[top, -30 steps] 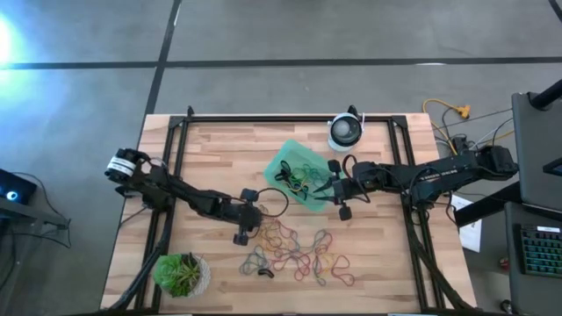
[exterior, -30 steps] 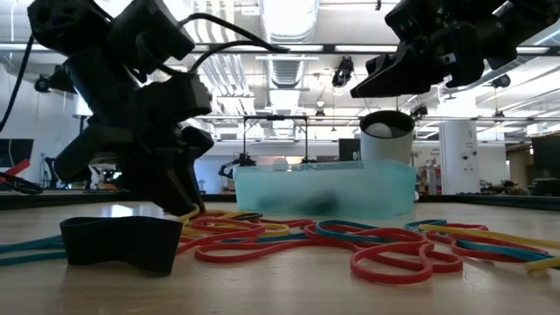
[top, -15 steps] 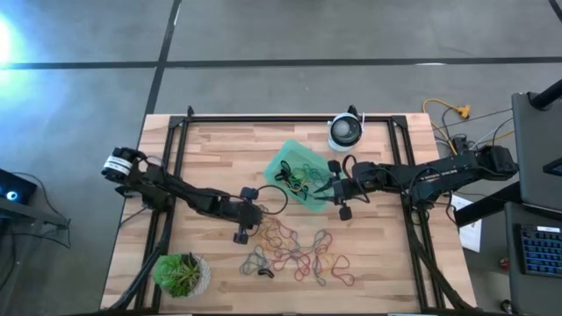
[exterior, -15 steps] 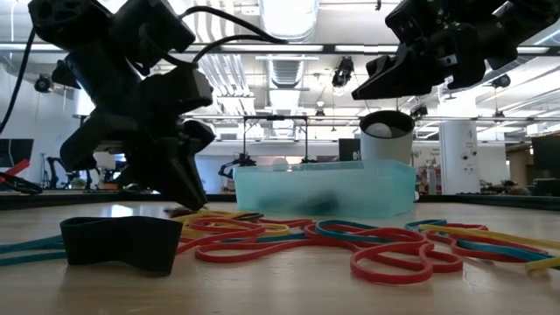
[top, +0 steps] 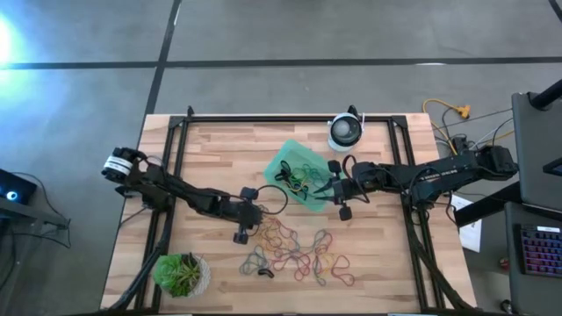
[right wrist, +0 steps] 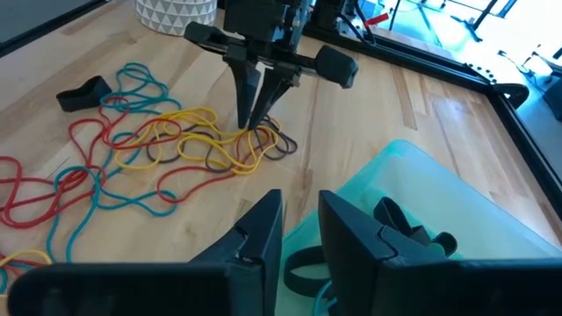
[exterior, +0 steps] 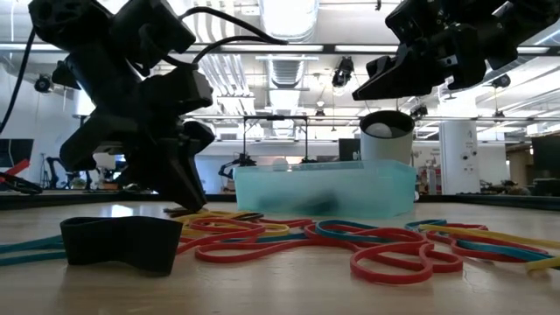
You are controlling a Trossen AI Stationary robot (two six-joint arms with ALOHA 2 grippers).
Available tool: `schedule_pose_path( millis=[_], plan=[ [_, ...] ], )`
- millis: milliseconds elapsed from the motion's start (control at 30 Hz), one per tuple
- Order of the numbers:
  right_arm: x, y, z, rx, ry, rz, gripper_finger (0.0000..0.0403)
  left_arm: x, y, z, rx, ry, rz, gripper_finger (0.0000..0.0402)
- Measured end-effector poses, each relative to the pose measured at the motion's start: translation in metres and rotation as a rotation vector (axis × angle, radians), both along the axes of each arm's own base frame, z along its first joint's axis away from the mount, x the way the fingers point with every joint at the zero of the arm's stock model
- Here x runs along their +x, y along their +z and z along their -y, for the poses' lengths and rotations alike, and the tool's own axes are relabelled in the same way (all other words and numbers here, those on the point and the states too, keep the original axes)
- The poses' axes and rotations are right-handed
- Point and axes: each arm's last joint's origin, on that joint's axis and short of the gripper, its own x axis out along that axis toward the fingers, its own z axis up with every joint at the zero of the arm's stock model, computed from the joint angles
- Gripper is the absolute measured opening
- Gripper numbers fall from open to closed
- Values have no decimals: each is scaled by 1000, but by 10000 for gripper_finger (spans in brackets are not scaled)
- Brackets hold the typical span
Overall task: Pick and place rubber bands into bin
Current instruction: Put the yellow rubber band into the blue bin
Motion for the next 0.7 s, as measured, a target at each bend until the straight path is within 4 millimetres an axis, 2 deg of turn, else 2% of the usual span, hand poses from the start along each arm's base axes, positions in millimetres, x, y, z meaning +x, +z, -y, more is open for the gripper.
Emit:
schedule_pose_path(
  millis=[233,400,700],
  plan=[
    [0,0,0,0,0,0,77,-1,-1,0,1,0,-4,26],
    [0,0,0,0,0,0,70,-1,-1,0,6,-5,-4,3],
    [0,0,0,0,0,0,74,0,2,-1,18,8,11,0]
  ],
)
